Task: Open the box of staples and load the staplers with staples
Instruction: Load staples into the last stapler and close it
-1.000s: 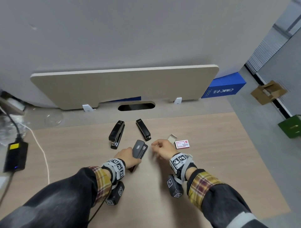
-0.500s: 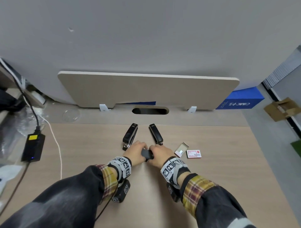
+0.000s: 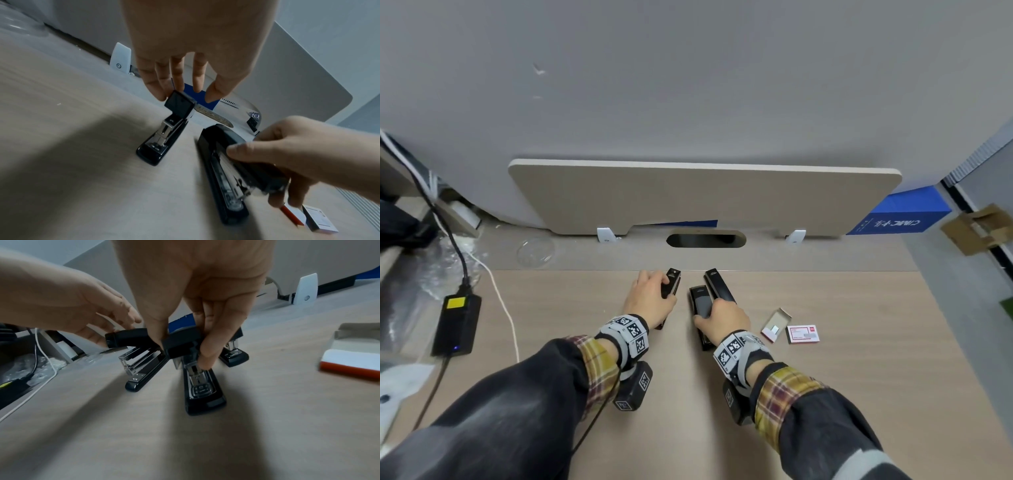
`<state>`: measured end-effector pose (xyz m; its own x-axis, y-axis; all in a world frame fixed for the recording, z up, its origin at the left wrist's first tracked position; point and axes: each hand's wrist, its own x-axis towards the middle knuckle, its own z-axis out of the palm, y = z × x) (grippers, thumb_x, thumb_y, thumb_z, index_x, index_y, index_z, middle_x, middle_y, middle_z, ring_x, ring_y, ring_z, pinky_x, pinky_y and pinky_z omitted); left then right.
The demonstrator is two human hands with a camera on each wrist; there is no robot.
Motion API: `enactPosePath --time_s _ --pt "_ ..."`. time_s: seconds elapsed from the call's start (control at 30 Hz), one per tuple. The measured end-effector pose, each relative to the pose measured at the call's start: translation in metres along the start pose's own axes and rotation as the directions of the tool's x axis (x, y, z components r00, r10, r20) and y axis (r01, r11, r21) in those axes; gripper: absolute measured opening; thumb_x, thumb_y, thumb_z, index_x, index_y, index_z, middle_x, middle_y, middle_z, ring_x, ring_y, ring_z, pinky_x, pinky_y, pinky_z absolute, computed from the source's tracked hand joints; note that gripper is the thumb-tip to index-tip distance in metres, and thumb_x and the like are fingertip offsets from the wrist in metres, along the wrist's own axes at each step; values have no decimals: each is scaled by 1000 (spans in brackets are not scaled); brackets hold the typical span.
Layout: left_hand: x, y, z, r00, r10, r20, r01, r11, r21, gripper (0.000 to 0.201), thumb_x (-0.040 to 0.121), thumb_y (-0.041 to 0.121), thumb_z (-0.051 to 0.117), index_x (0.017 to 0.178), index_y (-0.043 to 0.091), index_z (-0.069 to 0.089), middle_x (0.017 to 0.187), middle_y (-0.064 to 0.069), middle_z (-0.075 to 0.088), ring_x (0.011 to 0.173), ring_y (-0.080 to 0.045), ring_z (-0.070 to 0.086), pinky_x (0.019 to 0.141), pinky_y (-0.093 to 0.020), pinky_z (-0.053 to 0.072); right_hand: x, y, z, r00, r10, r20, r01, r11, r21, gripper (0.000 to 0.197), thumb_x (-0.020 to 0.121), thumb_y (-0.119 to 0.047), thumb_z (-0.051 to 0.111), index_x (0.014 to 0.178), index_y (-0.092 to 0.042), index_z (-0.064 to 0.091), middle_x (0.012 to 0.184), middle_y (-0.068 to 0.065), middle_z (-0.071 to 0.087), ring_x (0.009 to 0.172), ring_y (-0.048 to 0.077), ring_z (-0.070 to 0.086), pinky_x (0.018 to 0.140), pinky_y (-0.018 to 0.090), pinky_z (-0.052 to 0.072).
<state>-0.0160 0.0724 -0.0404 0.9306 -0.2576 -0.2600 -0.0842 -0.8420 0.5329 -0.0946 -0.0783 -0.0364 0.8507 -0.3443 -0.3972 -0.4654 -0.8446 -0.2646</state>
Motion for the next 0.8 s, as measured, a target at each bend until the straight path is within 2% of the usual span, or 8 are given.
enactPosePath --time_s 0.13,0.23,0.3,0.37,0.43,0.53,0.7,0.8 --pt "6 -8 6 999 -16 49 16 1000 6 41 81 33 62 119 22 51 121 -3 48 107 -24 53 88 -35 47 21 -14 1 996 -19 -89 11 996 -86 40 81 -48 55 98 -12 60 101 8 67 95 31 63 71 32 44" --pt "13 -11 8 997 -15 75 15 1000 7 44 79 37 63 119 24 49 120 -1 47 103 -24 55 85 -37 49 37 -19 0 987 -13 -161 -5 994 -113 48 78 -52 57 102 -11 62 112 9 56 109 31 49 80 37 44" --pt "18 -11 8 997 -11 81 11 1000 10 43 79 38 63 115 25 47 118 1 46 97 -23 57 78 -35 48 45 -22 1 987 31 -160 -47 994 -100 52 75 -55 58 102 -10 61 114 9 48 106 32 45 81 39 44" --pt "22 -10 7 997 -26 76 25 1000 11 40 79 38 63 112 24 45 113 1 45 90 -24 58 72 -33 46 49 -23 -1 989 97 -110 -100 995 -22 54 75 -55 59 105 -10 58 114 8 46 99 33 52 79 38 47" --pt "27 -9 6 996 -49 75 50 999 -9 39 78 35 64 109 21 44 109 0 45 89 -25 57 72 -33 44 53 -24 -2 991 119 -63 -117 993 31 53 76 -53 59 107 -10 56 112 8 47 91 34 59 75 37 49" --pt "29 -8 9 994 -49 94 54 997 -49 42 78 32 65 111 19 42 110 -3 45 91 -28 56 75 -32 41 57 -24 -4 994 97 -46 -95 995 41 52 79 -52 58 109 -10 56 111 7 50 87 32 62 73 36 50" --pt "22 -8 13 991 -75 114 85 992 -88 48 83 33 60 128 29 42 116 -7 44 96 -31 58 87 -33 45 52 -18 -3 994 71 -83 -70 997 10 60 81 -64 54 113 -12 54 113 6 51 96 31 60 71 35 44" --pt "18 -11 10 994 38 107 -35 999 -34 38 94 22 46 130 27 54 127 -9 43 107 -32 58 98 -33 45 42 -7 -6 987 31 -158 -30 1000 11 61 85 -64 48 117 -13 52 117 6 51 104 30 55 75 36 44"
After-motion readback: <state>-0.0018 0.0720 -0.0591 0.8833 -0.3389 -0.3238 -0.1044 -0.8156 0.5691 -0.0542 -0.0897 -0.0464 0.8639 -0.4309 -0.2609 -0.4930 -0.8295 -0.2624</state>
